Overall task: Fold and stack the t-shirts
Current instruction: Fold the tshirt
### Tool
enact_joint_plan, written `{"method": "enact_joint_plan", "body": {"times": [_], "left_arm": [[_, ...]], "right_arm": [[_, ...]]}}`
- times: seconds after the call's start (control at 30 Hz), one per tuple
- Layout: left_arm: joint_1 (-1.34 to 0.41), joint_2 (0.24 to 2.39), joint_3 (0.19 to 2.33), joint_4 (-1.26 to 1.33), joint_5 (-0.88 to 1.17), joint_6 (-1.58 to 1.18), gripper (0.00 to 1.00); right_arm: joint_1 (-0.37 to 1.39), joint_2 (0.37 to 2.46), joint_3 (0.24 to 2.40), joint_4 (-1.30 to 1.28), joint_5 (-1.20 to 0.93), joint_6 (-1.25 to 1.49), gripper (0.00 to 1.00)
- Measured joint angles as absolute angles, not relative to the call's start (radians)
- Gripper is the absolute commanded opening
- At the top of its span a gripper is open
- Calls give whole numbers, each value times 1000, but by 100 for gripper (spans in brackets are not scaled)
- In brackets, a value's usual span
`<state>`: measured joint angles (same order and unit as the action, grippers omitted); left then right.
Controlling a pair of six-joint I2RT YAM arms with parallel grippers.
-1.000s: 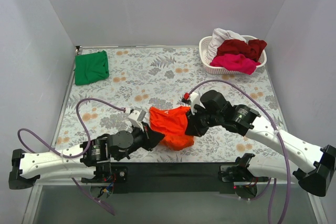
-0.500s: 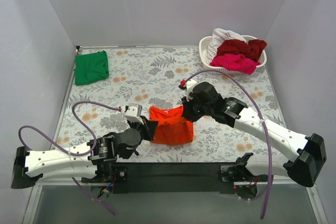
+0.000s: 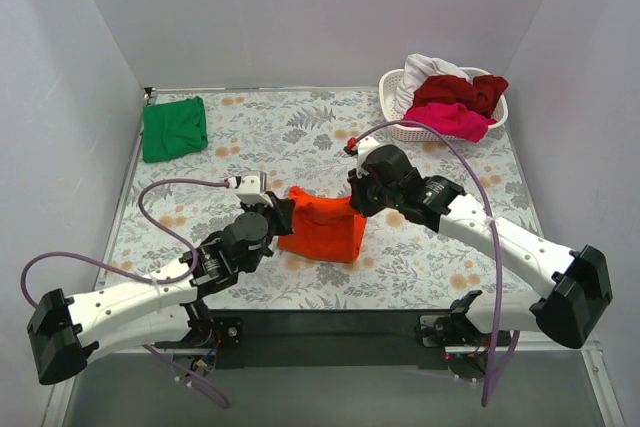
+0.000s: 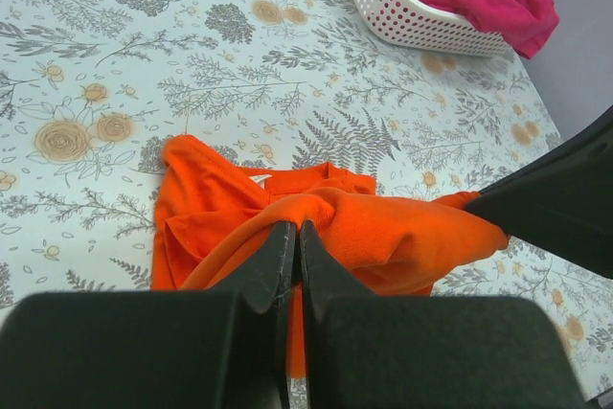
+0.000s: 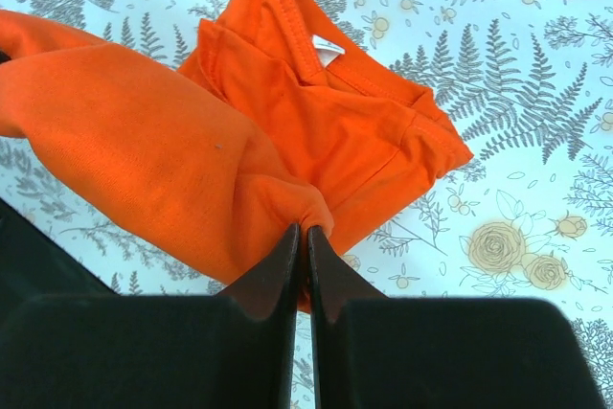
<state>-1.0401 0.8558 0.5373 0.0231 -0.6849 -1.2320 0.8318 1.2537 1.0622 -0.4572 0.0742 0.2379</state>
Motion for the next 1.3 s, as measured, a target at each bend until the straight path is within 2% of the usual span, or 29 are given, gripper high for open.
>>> {"method": "enact_joint_plan", "body": {"times": [0.63,1.23,1.27,1.3], "left_arm": [[-773,1217,596,315,-369,-1160,0],[-618,1620,741,442,-152,-1146,1],[-615,1635,757,434,-154,-1143,8],[-612,1647,778,422,-155,-1139,30]], "right_arm": [[667,1322,1026,-365,66,237,1],[546,1554,1008,-258,12,234,1],[542,1563,1008,-257,14,234,8],[538,1569,1010,-258,14,237,18]]}}
